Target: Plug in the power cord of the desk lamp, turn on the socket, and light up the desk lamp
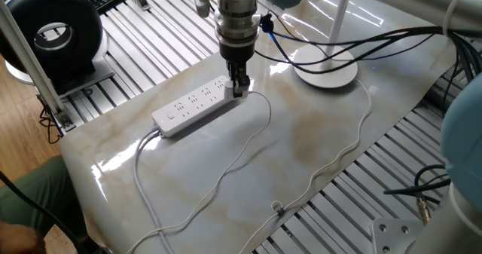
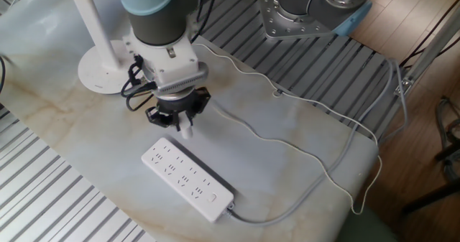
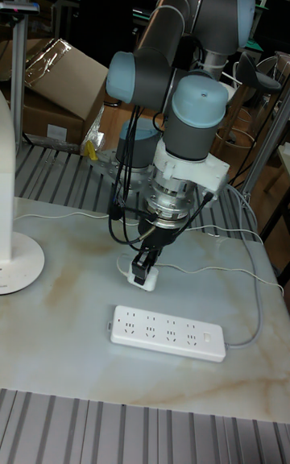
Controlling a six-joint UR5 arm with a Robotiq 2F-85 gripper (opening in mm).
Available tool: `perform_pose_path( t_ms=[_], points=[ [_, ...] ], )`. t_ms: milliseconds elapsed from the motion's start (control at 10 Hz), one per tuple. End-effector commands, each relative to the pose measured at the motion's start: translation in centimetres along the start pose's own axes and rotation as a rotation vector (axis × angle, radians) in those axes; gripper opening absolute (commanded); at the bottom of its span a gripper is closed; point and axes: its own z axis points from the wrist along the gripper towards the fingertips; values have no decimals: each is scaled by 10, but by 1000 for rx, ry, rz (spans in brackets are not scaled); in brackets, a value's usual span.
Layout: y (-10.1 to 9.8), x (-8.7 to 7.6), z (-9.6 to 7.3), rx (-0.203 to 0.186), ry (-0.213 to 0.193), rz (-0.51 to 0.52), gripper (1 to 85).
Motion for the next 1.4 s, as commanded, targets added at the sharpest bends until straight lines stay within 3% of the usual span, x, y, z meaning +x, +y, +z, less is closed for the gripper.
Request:
perform_pose_path(
  t_ms=[0,200,400,700,900,1100,1300],
  points=[
    [-13,1,2,21,-12,-126,10],
    [-21,12,1,45,26,-209,10],
    [-21,17,2,42,26,-238,10],
    [-17,17,2,27,24,-235,10],
    [-14,30,2,11,72,-207,10],
    [-10,30,2,-4,70,-177,10],
    [-9,19,2,-3,28,-138,10]
  ],
)
